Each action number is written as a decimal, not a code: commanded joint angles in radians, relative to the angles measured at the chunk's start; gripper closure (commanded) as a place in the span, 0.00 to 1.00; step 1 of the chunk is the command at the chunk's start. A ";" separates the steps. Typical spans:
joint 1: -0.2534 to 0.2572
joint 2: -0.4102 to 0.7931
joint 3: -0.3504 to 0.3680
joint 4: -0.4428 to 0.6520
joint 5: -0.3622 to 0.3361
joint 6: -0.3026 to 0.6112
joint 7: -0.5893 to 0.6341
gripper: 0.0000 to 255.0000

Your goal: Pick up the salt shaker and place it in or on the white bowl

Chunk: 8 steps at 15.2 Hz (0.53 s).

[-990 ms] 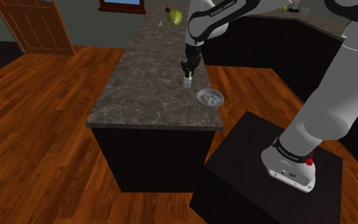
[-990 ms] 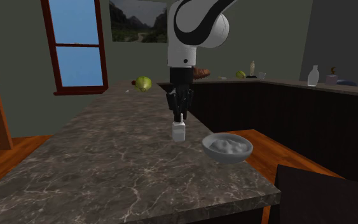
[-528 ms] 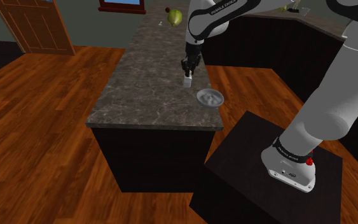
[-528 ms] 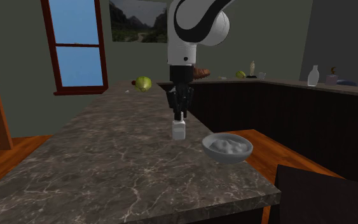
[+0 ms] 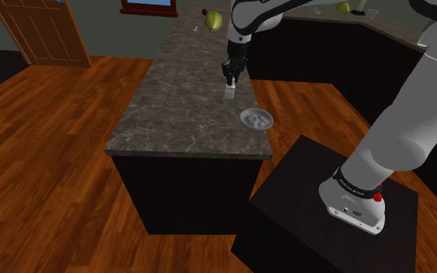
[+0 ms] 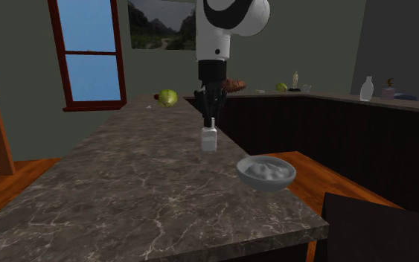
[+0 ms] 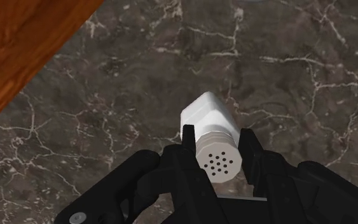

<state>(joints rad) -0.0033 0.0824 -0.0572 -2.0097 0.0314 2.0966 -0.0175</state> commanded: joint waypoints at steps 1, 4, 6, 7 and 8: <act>-0.001 -0.009 -0.001 0.019 -0.001 -0.028 -0.001 1.00; -0.001 -0.022 -0.001 0.045 -0.002 -0.067 0.001 1.00; -0.001 -0.029 -0.001 0.063 -0.003 -0.092 0.002 1.00; -0.001 -0.033 -0.001 0.072 -0.004 -0.105 0.002 1.00; -0.001 -0.036 -0.001 0.082 -0.004 -0.118 0.003 1.00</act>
<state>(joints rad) -0.0047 0.0470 -0.0590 -1.9398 0.0277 1.9913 -0.0162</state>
